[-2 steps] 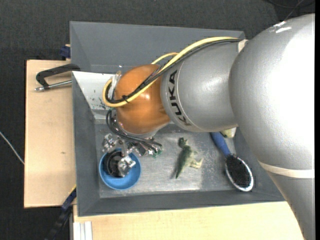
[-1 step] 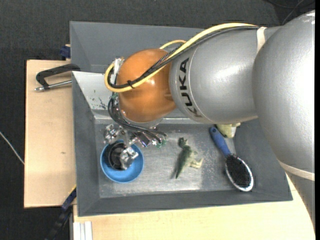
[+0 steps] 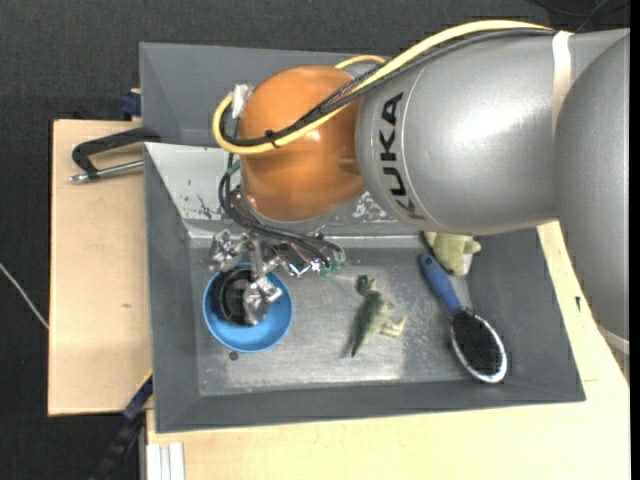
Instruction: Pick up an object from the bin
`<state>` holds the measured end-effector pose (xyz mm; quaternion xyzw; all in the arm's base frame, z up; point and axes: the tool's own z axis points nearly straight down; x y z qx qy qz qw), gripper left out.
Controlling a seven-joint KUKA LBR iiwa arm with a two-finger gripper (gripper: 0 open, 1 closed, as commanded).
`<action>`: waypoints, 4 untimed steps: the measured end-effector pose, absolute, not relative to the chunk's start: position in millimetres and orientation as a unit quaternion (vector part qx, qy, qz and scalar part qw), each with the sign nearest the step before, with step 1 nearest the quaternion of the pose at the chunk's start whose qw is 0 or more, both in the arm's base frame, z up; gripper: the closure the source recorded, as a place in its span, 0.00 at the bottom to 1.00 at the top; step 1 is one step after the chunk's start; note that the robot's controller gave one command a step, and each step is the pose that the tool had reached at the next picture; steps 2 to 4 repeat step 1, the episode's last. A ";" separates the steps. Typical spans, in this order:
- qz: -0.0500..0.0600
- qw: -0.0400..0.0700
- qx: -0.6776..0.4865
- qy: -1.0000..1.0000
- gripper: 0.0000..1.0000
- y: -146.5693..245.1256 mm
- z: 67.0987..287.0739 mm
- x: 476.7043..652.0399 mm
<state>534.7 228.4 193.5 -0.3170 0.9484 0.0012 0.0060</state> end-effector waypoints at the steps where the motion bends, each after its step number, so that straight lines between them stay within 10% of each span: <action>1: 0.001 0.004 -0.316 0.949 1.00 229.7 196.6 535.6; 4: 0.001 0.004 -0.316 0.949 1.00 229.7 196.6 535.6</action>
Offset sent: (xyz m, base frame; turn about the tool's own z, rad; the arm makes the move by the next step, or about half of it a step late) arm -0.0001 0.0001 0.0019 0.0000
